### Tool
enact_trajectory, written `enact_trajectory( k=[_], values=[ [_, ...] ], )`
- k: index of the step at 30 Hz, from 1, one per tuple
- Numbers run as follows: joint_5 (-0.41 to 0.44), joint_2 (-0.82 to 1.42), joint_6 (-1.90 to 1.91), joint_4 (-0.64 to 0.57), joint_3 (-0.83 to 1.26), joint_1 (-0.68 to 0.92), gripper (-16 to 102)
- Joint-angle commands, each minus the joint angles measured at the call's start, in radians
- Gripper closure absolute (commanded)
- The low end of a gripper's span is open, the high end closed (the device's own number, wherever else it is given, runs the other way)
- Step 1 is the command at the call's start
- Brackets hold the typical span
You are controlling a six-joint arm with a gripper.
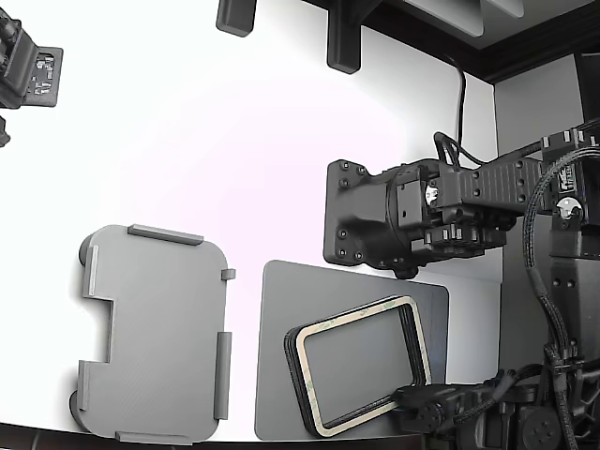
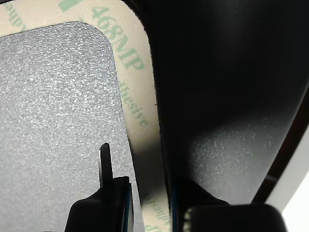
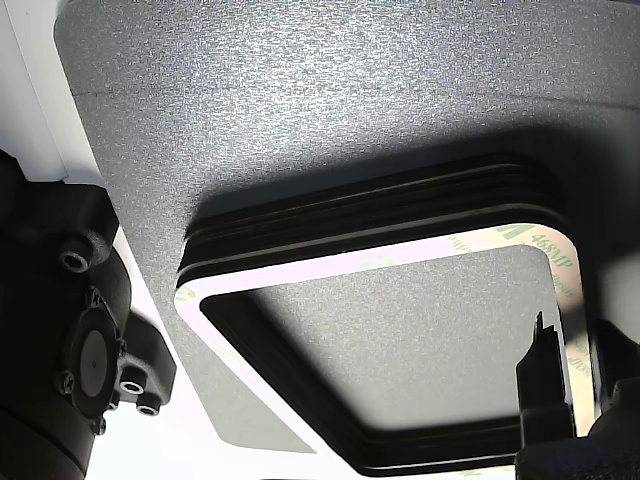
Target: Grab top frame and put it into gray box.
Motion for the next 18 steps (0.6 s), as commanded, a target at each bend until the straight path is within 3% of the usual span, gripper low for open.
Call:
enact_trajectory(
  k=[1,3,4,11,15,18],
  values=[
    [0.0,0.018,0.008,-0.008,-0.015,-0.009,73],
    [-0.002,0.018,0.032,-0.012,-0.015,-0.009,94],
    [-0.002,0.017,0.041,-0.008,-0.02,-0.009,96],
    [0.008,0.015,0.018,0.083,-0.121,-0.009,96],
    [0.084,0.02,0.051,0.186,-0.256,-0.02,96],
    [0.124,0.054,0.25,0.181,-0.298,-0.066,97]
  ],
)
